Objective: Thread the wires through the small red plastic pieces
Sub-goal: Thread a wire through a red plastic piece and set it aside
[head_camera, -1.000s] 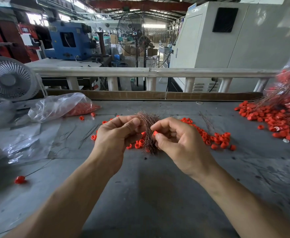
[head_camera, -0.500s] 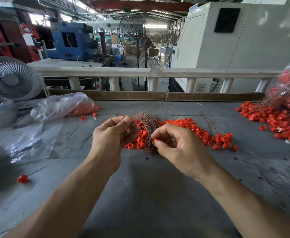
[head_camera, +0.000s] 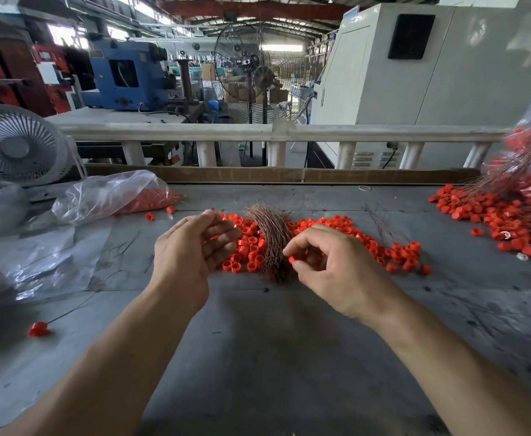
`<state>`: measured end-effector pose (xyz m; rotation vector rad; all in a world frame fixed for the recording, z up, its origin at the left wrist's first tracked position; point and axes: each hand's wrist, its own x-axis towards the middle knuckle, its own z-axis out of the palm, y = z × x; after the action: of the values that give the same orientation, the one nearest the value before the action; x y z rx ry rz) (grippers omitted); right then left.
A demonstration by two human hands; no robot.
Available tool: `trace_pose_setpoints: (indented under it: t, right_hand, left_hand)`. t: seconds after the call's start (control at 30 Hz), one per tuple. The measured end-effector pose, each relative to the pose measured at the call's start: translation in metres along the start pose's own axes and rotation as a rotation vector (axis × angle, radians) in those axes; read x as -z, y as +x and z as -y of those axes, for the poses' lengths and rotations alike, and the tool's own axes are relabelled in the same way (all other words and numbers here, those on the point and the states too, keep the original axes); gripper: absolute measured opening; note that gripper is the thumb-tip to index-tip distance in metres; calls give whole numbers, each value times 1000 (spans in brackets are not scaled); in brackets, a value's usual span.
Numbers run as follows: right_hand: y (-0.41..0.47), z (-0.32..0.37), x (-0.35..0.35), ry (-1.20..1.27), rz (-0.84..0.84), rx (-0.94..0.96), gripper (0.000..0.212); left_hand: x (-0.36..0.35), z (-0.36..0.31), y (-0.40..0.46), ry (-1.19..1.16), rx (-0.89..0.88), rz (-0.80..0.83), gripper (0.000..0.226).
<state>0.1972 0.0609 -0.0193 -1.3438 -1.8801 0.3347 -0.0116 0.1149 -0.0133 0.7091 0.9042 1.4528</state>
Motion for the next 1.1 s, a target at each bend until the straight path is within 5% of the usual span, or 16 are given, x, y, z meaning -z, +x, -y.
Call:
trace_pose_setpoints:
  t: [0.23,0.43,0.63,0.87,1.1]
  right_hand:
    - [1,-3,1,-28,5,12,20]
    - [6,-15,9,-136,-211,-28,16]
    - [11,-47,53,-375,-472,-373,12]
    - [2,-83,93,-455,-441,-771,26]
    - [0,-96,93,-404,-384,-902,25]
  left_hand:
    - [-1,-3,-1,-29,56,27,15]
    - [2,0,1,93,17,64,20]
    - [1,0,-1,304,-87,19,12]
    - [-4,4,-8,596,-192,18,16]
    - [-3,7,-5,748,-223,16,15]
